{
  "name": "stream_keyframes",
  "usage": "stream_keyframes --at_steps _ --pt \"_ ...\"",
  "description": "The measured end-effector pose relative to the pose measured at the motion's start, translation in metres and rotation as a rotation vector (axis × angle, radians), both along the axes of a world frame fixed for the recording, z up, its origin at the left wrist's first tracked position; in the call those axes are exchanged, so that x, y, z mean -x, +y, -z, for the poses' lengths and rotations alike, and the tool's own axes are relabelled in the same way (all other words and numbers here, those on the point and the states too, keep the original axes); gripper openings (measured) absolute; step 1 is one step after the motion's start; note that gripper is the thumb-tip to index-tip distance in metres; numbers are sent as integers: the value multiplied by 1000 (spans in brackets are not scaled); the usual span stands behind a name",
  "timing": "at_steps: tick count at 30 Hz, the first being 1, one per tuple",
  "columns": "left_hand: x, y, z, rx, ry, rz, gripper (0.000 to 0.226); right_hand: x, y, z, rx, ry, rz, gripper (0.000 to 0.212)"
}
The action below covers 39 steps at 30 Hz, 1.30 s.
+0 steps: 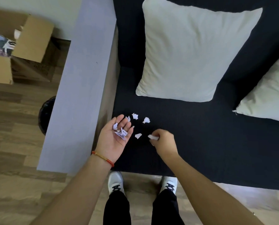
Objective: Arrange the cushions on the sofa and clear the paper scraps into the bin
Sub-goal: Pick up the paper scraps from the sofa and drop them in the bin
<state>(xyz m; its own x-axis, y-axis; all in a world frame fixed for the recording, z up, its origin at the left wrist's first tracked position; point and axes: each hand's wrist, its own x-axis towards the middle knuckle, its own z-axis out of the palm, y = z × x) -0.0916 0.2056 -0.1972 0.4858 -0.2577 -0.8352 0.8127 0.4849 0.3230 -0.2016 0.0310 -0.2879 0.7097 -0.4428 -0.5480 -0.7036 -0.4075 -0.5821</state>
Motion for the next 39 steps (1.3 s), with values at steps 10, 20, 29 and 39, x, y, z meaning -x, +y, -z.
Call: stream_keyframes --at_steps 10,20,29,39 --pt "3 11 4 -40 -5 13 30 -87 -8 -9 57 -114 0 6" --pt "22 12 9 -53 83 -7 29 -90 0 8 230 77 -229 34" --pt "42 20 17 -37 210 -79 26 -118 18 3 214 83 -402 63" --pt "40 27 22 -11 241 -140 27 -130 51 8 360 164 -771 74"
